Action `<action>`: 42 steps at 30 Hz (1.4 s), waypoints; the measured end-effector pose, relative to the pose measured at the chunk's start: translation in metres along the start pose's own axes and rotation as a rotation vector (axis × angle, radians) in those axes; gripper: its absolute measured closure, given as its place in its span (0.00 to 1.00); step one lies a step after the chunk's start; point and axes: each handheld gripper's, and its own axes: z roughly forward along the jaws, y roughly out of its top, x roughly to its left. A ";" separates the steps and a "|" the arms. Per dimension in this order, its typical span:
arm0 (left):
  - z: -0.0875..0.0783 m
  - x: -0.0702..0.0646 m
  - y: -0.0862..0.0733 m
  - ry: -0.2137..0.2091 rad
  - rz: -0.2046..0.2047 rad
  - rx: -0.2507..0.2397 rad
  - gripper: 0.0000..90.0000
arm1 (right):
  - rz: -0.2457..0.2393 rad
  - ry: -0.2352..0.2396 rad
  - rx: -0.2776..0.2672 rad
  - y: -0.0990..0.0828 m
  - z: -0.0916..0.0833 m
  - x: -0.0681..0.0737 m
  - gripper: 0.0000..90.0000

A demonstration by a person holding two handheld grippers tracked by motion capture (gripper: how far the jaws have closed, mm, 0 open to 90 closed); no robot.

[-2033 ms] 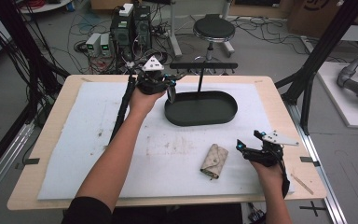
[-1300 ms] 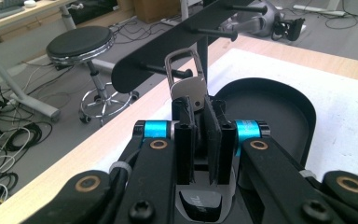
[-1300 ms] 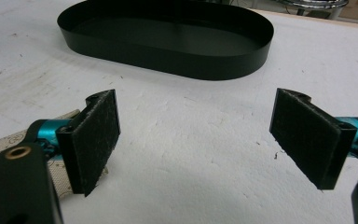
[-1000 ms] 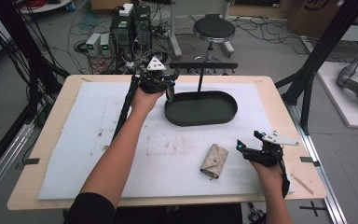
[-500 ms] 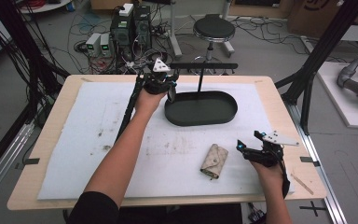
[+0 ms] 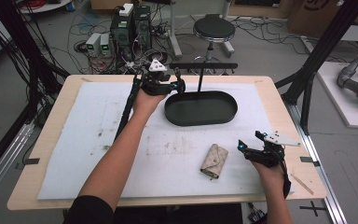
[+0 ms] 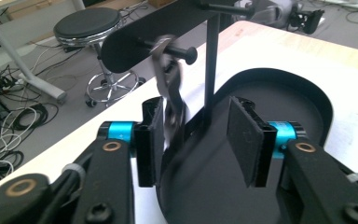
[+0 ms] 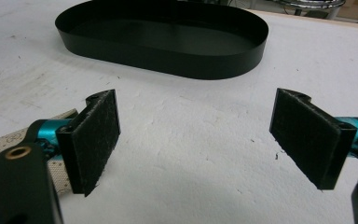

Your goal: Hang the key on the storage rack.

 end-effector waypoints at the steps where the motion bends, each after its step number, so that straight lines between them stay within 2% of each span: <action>1: -0.004 0.001 -0.002 -0.002 -0.008 -0.002 0.57 | -0.002 0.000 -0.001 0.000 0.000 0.000 0.18; 3: -0.010 0.003 -0.008 -0.017 -0.016 -0.004 0.51 | -0.005 0.002 -0.001 0.000 0.000 0.001 0.18; 6: -0.027 0.008 -0.020 -0.015 -0.023 -0.003 0.46 | -0.004 0.001 0.005 0.000 0.001 0.001 0.18; 9: -0.045 0.015 -0.031 -0.009 -0.046 -0.012 0.41 | -0.007 0.005 0.007 0.000 0.001 0.003 0.18; 15: -0.079 0.022 -0.052 0.001 -0.083 -0.039 0.36 | -0.012 0.002 0.007 0.001 0.001 0.004 0.18; 21: -0.109 0.022 -0.081 -0.007 -0.089 -0.059 0.32 | -0.017 0.007 0.019 0.000 0.002 0.005 0.18; 25: -0.121 0.024 -0.104 -0.023 -0.096 -0.042 0.32 | -0.010 0.005 0.021 0.000 0.001 0.005 0.18; 31: -0.139 0.024 -0.136 0.005 -0.106 -0.036 0.31 | -0.019 0.008 0.023 0.000 0.003 0.006 0.18; 36: -0.148 0.022 -0.154 0.007 -0.109 -0.032 0.31 | -0.024 0.005 0.024 0.000 0.003 0.006 0.18; 40: -0.150 0.023 -0.163 -0.002 -0.108 -0.017 0.30 | -0.026 0.006 0.027 -0.001 0.004 0.007 0.18; 42: -0.151 0.022 -0.168 -0.009 -0.110 -0.031 0.29 | -0.021 0.008 0.033 -0.001 0.004 0.007 0.18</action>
